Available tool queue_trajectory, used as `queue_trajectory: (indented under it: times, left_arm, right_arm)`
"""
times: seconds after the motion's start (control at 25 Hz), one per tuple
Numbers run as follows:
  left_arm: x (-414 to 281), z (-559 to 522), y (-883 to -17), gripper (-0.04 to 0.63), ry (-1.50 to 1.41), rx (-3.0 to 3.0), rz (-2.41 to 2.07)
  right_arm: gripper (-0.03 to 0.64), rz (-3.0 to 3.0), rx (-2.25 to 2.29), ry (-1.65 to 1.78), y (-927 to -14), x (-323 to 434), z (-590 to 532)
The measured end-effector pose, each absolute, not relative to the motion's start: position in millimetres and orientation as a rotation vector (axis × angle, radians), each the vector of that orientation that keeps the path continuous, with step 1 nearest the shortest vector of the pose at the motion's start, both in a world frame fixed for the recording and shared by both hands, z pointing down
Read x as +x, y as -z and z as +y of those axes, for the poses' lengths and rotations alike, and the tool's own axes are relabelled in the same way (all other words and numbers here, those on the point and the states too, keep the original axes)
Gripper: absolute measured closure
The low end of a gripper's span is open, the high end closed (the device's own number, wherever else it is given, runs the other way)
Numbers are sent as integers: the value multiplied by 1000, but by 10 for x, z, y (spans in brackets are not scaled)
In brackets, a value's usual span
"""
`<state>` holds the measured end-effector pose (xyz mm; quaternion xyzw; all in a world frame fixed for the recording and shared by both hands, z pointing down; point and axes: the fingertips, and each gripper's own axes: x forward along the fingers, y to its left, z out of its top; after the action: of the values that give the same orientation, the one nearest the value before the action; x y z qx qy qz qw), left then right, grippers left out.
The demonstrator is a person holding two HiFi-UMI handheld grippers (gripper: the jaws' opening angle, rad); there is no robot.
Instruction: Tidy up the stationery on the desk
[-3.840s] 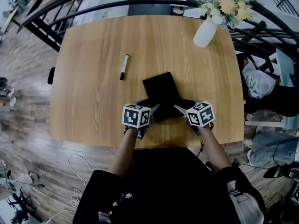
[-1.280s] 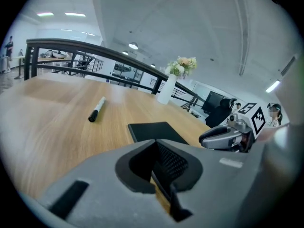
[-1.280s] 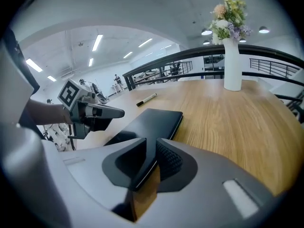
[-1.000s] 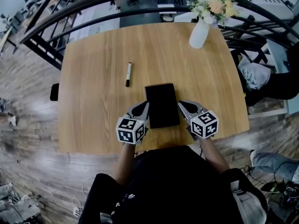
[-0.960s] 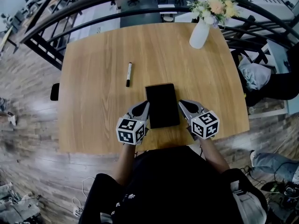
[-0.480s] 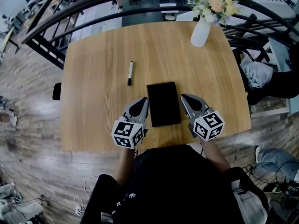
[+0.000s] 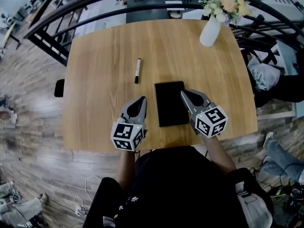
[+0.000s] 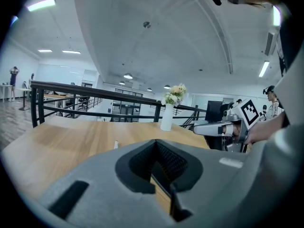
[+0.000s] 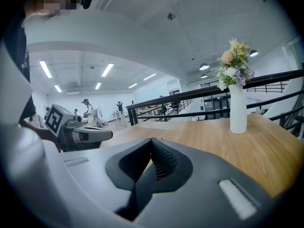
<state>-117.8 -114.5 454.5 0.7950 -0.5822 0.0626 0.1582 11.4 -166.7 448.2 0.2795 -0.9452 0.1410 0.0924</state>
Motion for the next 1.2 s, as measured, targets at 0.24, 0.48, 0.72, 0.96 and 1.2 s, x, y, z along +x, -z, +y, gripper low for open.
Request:
queue_trajectory:
  times: [0.24, 0.48, 0.72, 0.96, 1.2]
  left_arm:
    - [-1548, -1111, -4507, 601, -167, 2244, -1724]
    - [-1943, -1068, -4518, 601, -173, 2216, -1762]
    - [-2264, -1097, -4501, 601, -173, 2221, -1772]
    - [-2537, -1186, -4450, 601, -156, 2242, -1767]
    - [-2780, -1300, -4483, 601, -128, 2244, -1754]
  right_arm:
    - [606, -2810, 783, -439, -4486, -325, -1693]
    - [606, -2773, 772, -450, -4523, -803, -1809]
    - [592, -2751, 777, -495, -4532, -1258, -1997]
    - [575, -2680, 817, -542, -4689, -1593, -2196]
    - [552, -2594, 851, -610, -4970, -1850, -2372]
